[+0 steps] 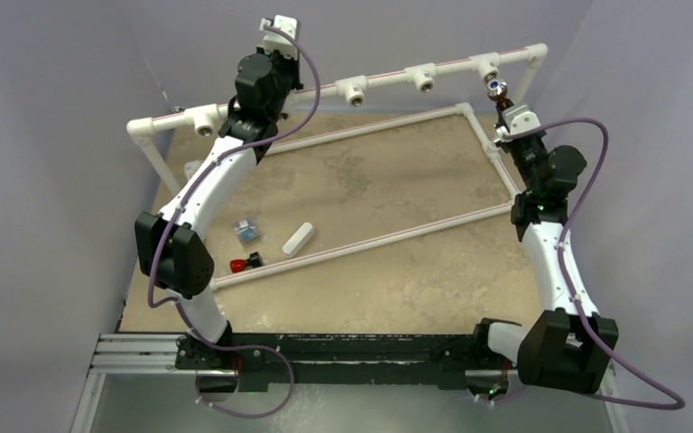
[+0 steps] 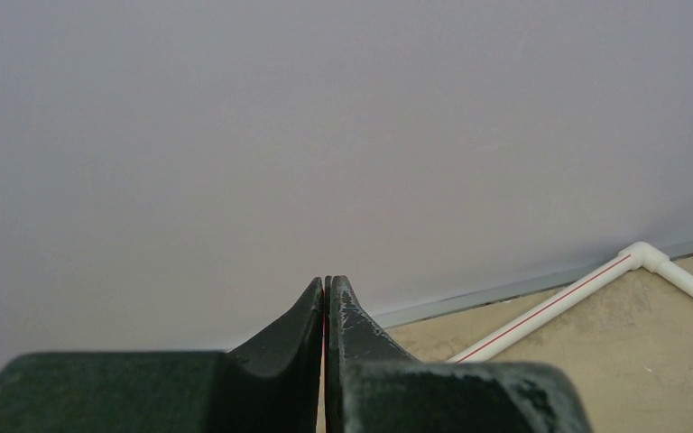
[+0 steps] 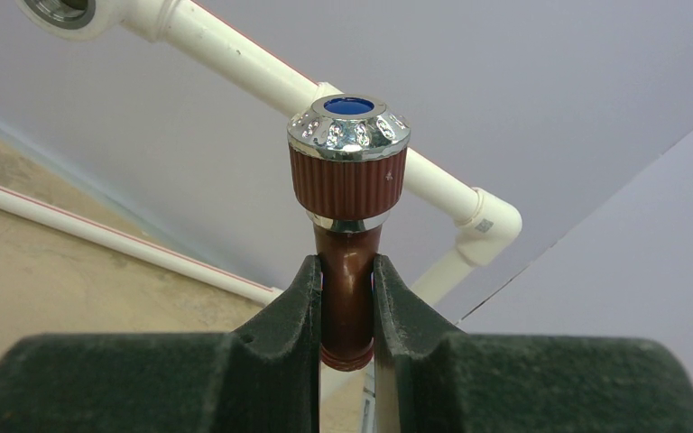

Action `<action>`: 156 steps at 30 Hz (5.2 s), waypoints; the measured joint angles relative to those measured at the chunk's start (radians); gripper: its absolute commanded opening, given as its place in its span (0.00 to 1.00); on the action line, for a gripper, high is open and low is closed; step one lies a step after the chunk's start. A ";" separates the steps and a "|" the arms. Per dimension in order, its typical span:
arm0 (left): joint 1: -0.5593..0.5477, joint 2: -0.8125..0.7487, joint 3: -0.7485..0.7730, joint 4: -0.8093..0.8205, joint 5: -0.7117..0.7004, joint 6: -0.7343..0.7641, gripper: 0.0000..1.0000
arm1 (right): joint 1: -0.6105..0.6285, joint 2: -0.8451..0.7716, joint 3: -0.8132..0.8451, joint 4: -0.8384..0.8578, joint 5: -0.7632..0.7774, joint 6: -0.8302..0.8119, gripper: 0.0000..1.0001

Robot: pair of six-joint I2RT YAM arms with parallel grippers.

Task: Install the water faucets

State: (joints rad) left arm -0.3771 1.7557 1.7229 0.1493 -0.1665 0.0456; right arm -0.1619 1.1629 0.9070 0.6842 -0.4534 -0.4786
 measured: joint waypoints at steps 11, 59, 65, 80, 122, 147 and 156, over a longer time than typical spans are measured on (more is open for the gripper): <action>0.004 0.000 -0.001 0.002 0.003 0.000 0.00 | 0.000 0.016 0.024 -0.026 -0.010 -0.048 0.00; 0.004 0.000 -0.002 0.000 0.003 0.000 0.00 | 0.004 0.001 0.008 -0.061 0.034 -0.084 0.00; 0.004 0.000 -0.002 0.000 0.003 0.000 0.00 | 0.004 0.001 0.017 -0.062 0.015 -0.083 0.00; 0.004 0.000 -0.002 0.000 0.005 0.000 0.00 | 0.004 0.009 0.045 -0.066 0.003 -0.079 0.00; 0.005 0.008 -0.002 0.021 0.006 0.001 0.00 | -0.002 0.072 0.051 0.027 0.017 0.111 0.00; 0.004 0.013 -0.001 0.038 0.006 0.002 0.00 | -0.023 0.113 0.097 0.017 0.159 0.797 0.00; 0.003 0.013 -0.001 0.038 0.006 0.004 0.00 | -0.030 0.113 0.097 -0.001 0.191 1.037 0.00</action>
State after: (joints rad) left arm -0.3737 1.7687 1.7218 0.1875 -0.1608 0.0498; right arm -0.1921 1.2762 1.0042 0.6830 -0.2626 0.5583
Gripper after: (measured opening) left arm 0.002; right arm 0.199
